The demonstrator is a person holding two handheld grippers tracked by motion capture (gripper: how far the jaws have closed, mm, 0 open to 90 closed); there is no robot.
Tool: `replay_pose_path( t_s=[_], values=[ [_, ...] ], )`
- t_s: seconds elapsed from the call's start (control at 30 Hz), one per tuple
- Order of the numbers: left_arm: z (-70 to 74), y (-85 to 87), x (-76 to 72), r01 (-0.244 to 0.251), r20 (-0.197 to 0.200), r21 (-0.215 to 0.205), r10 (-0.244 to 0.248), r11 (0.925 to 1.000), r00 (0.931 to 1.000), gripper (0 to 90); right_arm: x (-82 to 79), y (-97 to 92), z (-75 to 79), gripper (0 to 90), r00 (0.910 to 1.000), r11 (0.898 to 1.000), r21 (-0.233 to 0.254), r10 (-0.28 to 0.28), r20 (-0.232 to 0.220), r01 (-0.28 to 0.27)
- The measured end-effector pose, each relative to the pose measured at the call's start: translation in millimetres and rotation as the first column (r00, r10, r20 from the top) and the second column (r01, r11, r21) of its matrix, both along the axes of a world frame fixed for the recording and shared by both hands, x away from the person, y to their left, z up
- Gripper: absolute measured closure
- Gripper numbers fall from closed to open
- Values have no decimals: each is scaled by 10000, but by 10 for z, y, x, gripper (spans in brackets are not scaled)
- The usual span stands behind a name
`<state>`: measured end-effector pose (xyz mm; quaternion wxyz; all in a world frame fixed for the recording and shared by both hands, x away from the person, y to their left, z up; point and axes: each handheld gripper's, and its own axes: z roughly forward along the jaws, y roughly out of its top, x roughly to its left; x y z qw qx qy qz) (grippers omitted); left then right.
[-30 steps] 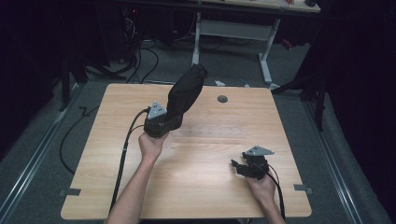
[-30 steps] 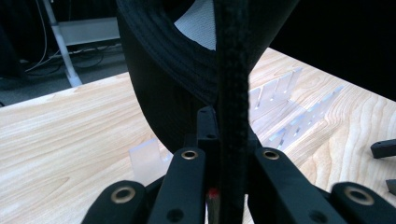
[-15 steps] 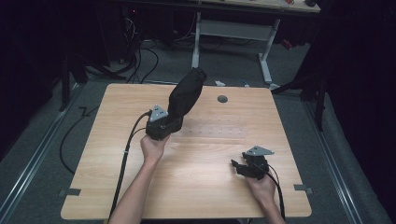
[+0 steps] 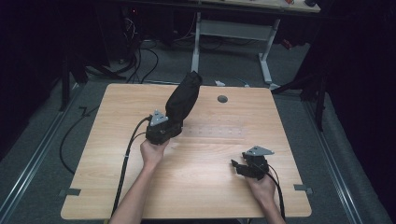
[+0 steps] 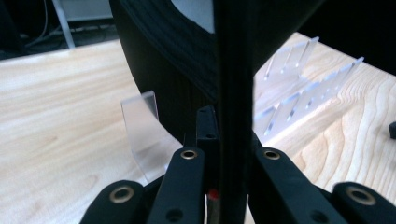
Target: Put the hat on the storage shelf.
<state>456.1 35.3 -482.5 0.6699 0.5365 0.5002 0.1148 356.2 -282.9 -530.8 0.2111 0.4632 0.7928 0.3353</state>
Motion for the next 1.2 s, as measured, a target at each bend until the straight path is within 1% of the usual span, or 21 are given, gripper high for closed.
replay_pose_path(
  t_s=[0.2,0.27,0.37,0.43,0.57,0.7,0.83,0.87,0.93,1.0,1.1,1.2],
  values=[
    [-11,7,-9,50,-107,187,-48,9998,9999,852,0,0,0,398,10000,10000,0,-6,3,6],
    [-6,10,-17,75,-122,255,-72,9996,9999,827,0,0,0,398,10000,10000,1,-4,-1,4],
    [24,12,-30,-3,-120,149,5,9999,9999,734,0,0,0,398,10000,10000,5,-6,0,6],
    [42,19,-40,-67,-105,181,68,9998,9999,654,0,0,0,398,10000,10000,3,-4,0,4],
    [75,32,-75,-157,-91,374,160,9992,9998,523,0,0,0,398,10000,10000,6,-5,-2,5],
    [103,73,-110,-195,-161,421,201,9989,9997,422,1,0,0,398,10000,10000,4,-4,1,4],
    [120,125,-171,-98,-223,448,108,9989,9997,383,0,0,0,398,10000,10000,3,-5,1,5],
    [129,137,-187,-85,-251,386,95,9992,9996,379,1,0,0,398,10000,10000,6,-6,0,6],
    [149,162,-214,-32,-302,500,47,9987,9995,364,1,0,0,398,10000,10000,5,-6,-1,6],
    [173,182,-242,-27,-275,521,41,9986,9996,363,0,0,0,398,10000,10000,7,-9,-1,9],
    [208,218,-284,40,-335,520,-22,9986,9994,357,0,0,0,398,10000,10000,7,-9,-1,9],
    [216,260,-331,-32,-422,505,53,9987,9991,357,1,0,0,398,10000,10000,7,-5,1,5]
  ],
)
